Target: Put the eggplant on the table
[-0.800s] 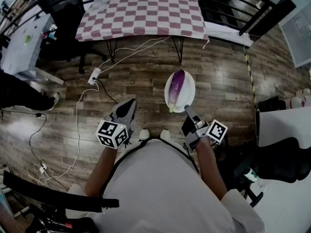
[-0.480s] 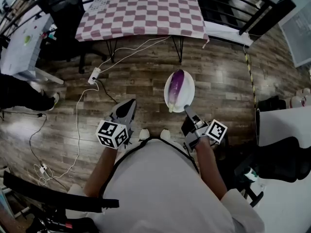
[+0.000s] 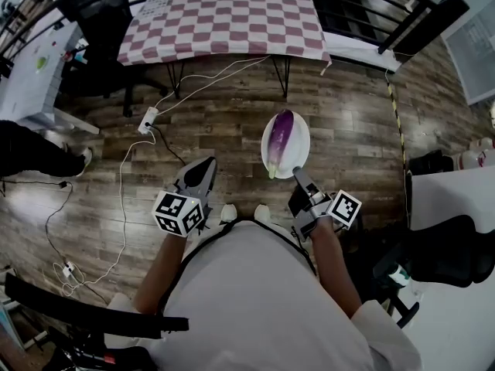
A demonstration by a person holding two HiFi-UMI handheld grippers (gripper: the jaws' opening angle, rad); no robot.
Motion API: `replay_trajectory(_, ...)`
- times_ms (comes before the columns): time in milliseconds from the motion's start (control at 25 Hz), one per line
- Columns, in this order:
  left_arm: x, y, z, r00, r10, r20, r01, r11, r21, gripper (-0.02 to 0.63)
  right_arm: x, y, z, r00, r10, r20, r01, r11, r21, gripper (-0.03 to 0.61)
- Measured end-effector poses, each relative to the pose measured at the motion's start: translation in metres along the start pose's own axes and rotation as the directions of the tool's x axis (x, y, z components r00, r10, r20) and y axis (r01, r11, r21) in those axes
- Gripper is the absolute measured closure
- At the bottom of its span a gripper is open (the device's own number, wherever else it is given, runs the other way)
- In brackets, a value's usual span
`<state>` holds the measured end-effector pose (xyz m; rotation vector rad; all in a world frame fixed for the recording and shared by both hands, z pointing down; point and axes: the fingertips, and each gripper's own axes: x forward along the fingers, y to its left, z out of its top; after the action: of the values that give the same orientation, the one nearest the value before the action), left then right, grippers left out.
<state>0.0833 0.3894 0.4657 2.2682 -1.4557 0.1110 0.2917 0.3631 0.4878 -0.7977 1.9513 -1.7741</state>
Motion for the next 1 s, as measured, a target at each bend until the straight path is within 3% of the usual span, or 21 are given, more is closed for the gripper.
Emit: replay_trajectory(1000, -0.04, 0.039, -0.003, 0.999, -0.047, 0.014, 0.047, 0.999, 0.001, 0.607, 0.021, 0.013, -0.048, 0.999, -0.01, 0.044, 0.01, 1.0, -0.016, 0.558)
